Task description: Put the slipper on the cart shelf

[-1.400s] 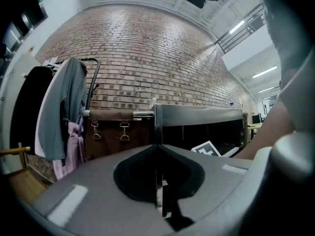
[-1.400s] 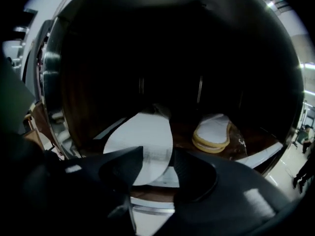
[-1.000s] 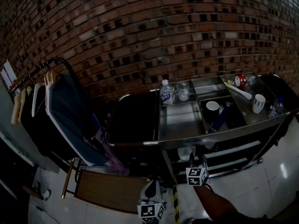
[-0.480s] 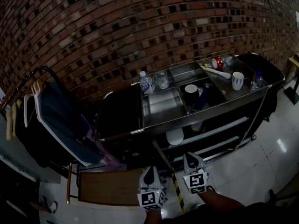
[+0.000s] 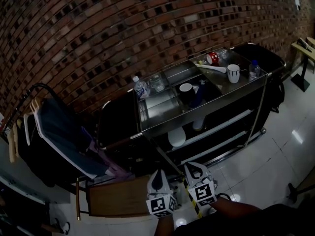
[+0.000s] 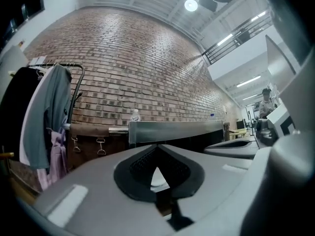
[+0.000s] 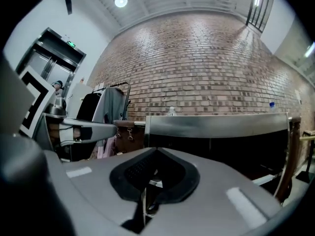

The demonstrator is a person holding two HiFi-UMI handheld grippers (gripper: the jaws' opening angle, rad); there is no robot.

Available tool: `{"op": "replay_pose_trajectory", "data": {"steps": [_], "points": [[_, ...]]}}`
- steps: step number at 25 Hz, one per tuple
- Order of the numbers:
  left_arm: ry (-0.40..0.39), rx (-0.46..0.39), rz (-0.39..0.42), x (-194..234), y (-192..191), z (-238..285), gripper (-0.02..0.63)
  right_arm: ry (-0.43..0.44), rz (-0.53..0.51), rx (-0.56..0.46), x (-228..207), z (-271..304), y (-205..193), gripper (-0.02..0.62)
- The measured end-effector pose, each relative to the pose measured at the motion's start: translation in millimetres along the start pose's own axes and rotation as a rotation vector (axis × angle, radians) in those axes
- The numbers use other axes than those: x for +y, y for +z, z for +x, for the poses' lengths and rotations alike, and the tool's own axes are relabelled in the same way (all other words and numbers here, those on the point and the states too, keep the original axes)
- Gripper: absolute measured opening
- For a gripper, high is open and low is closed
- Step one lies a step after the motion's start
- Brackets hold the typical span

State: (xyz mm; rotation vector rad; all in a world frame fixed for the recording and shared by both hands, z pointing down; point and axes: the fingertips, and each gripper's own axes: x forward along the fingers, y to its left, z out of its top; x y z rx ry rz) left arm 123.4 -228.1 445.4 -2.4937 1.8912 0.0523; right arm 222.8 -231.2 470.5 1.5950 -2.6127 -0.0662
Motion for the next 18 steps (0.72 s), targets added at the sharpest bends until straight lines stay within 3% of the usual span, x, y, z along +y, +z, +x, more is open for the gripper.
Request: {"op": "replay_pose_trajectory", "data": {"steps": [4,8,18], "points": [[-0.007,-0.013,0.015,-4.8,7.8,-1.1,0.015,0.009,-0.016,-0.007,3.7,-2.7,2.9,0.002],[-0.002,-0.011,0.016,-5.1,6.5,-4.1,0.015,0.020,0.054,-0.014,4.2,-4.6,5.5,0.002],[-0.008,-0.035,0.023,-24.6,14.5,3.1,0.015,0.056,0.022,-0.066,-0.1,-10.6,18.8,0.002]]}}
